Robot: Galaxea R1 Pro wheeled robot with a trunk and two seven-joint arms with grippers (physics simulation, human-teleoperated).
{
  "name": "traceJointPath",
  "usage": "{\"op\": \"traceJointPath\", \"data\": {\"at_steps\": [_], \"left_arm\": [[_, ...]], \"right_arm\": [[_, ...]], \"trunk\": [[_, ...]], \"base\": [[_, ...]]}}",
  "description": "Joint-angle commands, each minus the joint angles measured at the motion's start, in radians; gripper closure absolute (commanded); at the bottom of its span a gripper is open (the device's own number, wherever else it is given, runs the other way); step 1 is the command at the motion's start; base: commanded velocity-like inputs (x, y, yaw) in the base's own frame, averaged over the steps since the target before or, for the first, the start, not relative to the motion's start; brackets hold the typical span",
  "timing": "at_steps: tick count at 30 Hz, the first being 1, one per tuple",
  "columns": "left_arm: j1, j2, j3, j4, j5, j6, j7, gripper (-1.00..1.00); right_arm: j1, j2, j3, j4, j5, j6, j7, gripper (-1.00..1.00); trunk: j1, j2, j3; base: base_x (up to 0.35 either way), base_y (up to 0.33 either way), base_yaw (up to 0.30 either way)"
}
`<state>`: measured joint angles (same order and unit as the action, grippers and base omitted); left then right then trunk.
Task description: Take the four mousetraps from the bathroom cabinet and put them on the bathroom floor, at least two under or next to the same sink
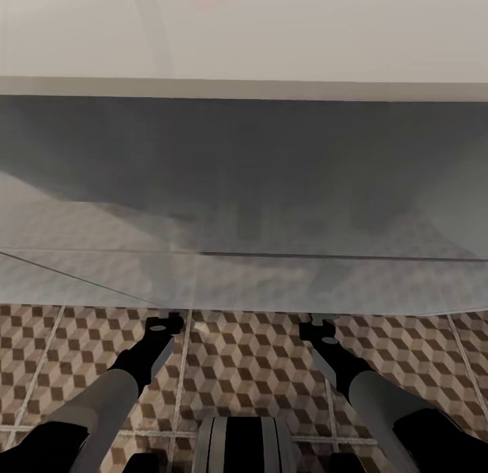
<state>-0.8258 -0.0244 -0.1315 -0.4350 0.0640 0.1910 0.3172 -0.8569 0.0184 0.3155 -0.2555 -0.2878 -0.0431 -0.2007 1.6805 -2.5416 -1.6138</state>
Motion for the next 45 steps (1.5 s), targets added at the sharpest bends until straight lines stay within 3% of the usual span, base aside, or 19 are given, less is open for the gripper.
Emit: {"op": "traceJointPath", "data": {"at_steps": [1,14,40,45], "left_arm": [[0.000,-0.002,-0.013,0.005,0.027,0.004,0.006,1.00],[0.000,-0.012,-0.014,0.020,0.028,-0.038,0.004,1.00],[0.000,-0.012,-0.014,0.022,0.030,-0.042,0.004,1.00],[0.000,-0.013,-0.015,0.026,0.030,-0.042,0.004,1.00]], "right_arm": [[-0.001,0.000,0.008,0.001,-0.011,-0.005,-0.005,1.00],[-0.001,0.006,0.013,0.001,-0.005,-0.001,-0.005,1.00],[-0.001,0.013,0.016,0.003,-0.004,0.003,-0.014,1.00],[-0.001,0.014,0.015,0.044,-0.007,0.016,-0.011,1.00]], "trunk": [[0.000,0.000,-0.001],[0.000,0.000,-0.001],[0.000,0.000,-0.001],[0.000,0.000,-0.001]], "base": [[0.000,0.000,0.000],[0.000,0.000,0.000],[0.000,0.000,0.000],[0.000,0.000,0.000]]}}
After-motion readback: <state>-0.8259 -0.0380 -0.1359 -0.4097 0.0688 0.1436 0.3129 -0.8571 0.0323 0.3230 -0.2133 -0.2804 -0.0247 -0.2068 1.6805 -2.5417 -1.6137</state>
